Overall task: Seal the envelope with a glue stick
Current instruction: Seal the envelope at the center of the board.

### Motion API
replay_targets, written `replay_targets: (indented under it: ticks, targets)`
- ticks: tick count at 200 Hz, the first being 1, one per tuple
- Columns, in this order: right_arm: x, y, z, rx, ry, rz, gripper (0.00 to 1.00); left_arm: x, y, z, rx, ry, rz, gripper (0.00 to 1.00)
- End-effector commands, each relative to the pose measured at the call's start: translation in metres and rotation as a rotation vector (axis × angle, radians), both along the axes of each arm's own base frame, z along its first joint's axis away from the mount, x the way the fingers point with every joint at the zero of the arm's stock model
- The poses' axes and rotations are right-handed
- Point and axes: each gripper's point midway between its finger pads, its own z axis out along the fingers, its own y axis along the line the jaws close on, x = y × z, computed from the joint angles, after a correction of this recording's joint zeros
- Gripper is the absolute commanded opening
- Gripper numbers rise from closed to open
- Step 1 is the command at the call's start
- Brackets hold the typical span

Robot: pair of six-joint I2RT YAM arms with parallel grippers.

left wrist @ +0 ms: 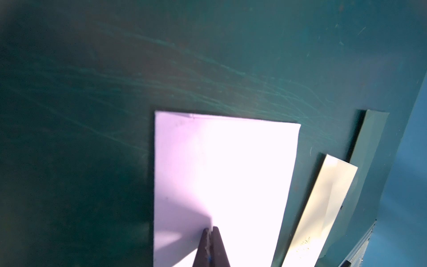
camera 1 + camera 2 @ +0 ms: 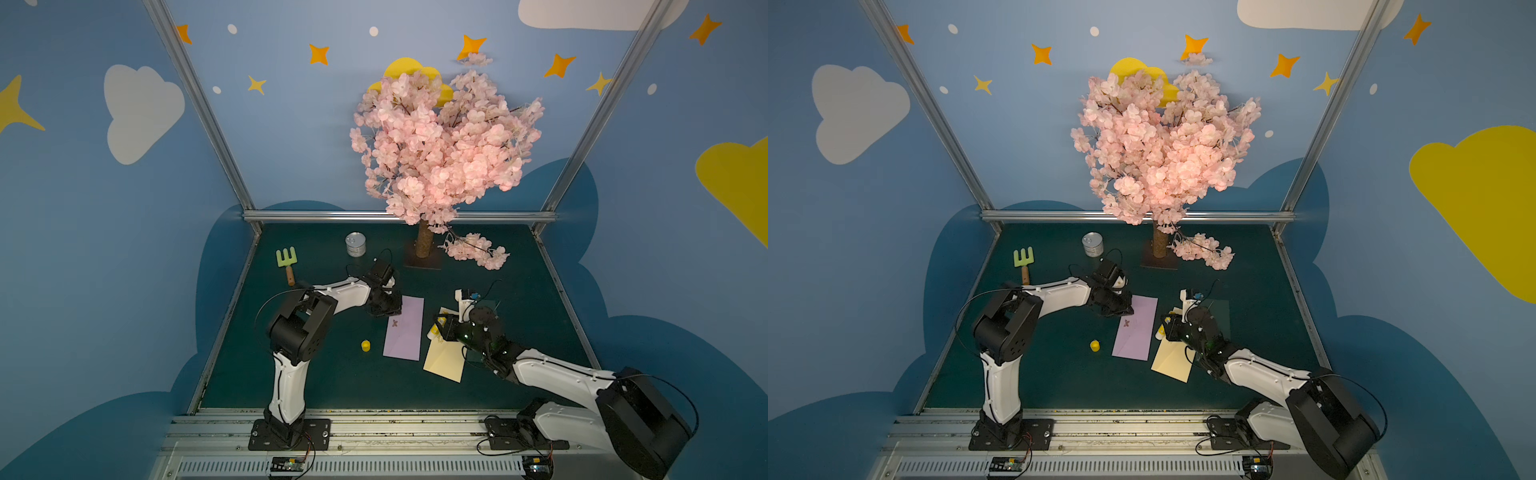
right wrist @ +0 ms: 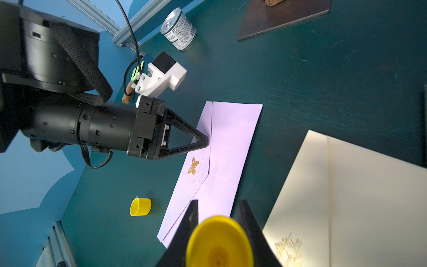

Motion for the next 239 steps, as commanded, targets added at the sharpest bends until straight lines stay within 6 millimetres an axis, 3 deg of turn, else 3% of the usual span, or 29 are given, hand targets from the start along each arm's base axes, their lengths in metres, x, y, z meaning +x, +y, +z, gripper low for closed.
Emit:
replay_targets:
  ticks: [1, 76, 162, 239]
  targets:
    - [-0.001, -0.006, -0.001, -0.015, -0.011, -0.011, 0.00, -0.038, 0.033, -0.048, 0.161, 0.127, 0.019, 0.03]
    - [-0.002, -0.008, -0.003, -0.015, 0.000, -0.013, 0.00, -0.073, 0.020, -0.038, 0.149, 0.110, -0.012, 0.03]
    - [-0.004, -0.009, 0.001, -0.012, -0.008, -0.011, 0.00, -0.099, 0.046, -0.047, 0.219, 0.146, -0.001, 0.03]
    - [-0.003, -0.008, 0.003, -0.013, -0.010, -0.010, 0.00, -0.128, 0.046, -0.045, 0.234, 0.175, -0.049, 0.03]
